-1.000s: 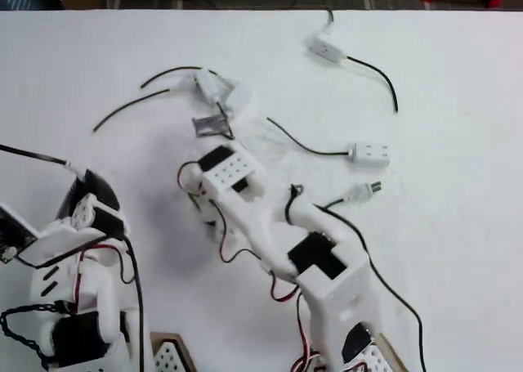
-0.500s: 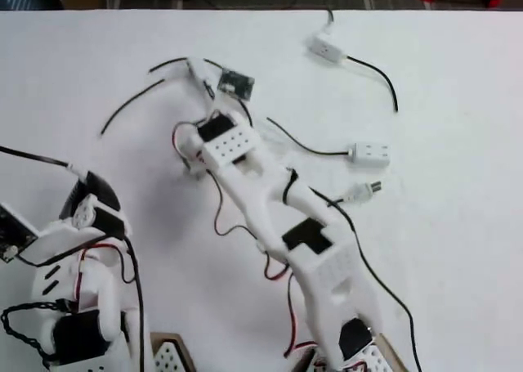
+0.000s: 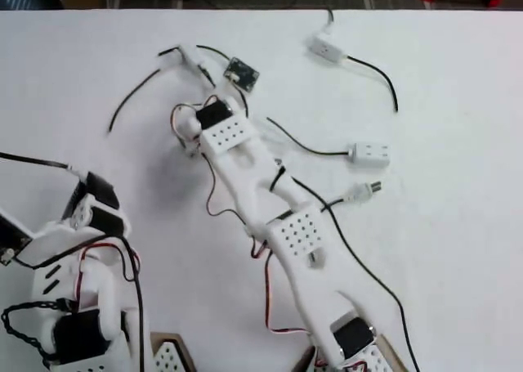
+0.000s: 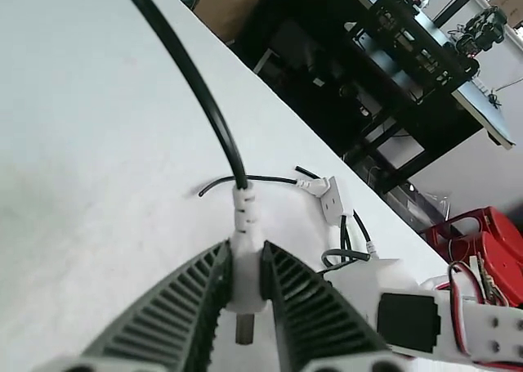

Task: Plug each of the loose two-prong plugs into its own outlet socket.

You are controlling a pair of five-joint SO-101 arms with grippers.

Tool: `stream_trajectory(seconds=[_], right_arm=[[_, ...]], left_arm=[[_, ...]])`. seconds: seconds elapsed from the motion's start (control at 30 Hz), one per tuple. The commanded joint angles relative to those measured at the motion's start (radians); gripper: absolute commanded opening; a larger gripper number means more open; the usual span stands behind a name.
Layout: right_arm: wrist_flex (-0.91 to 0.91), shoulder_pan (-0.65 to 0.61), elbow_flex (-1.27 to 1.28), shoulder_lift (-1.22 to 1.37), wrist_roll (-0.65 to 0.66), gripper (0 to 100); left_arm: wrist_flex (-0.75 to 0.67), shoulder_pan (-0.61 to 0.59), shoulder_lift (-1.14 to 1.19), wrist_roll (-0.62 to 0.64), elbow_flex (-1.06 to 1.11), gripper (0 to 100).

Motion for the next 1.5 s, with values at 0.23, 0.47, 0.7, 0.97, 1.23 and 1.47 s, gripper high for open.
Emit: stream_trajectory(seconds=[0.23,0.47,0.7,0.97,1.23,1.47], right_arm=[[0.326,0.022,-0.585,0.045,-0.018,30.5],[0.398,0.117,-0.617,-0.045,0.207,32.4],[0.484,0.314,-0.618,-0.131,0.374,32.4],[0.498,0.473,-0.606,-0.168,0.680,32.3],[0.499,0.610,-0.605,-0.157,0.743,32.3],[0.499,0.719,-0.578,-0.162,0.744,32.3]], left_arm=[[-0.072,-0.002,-0.004,0.005,0.003,2],[-0.313,0.120,-0.002,-0.103,0.100,2],[-0.474,0.288,-0.002,-0.285,0.135,2],[-0.617,0.429,-0.001,-0.463,0.130,2],[-0.703,0.423,0.180,-0.508,-0.064,2],[-0.568,0.317,0.656,-0.393,-0.486,2]])
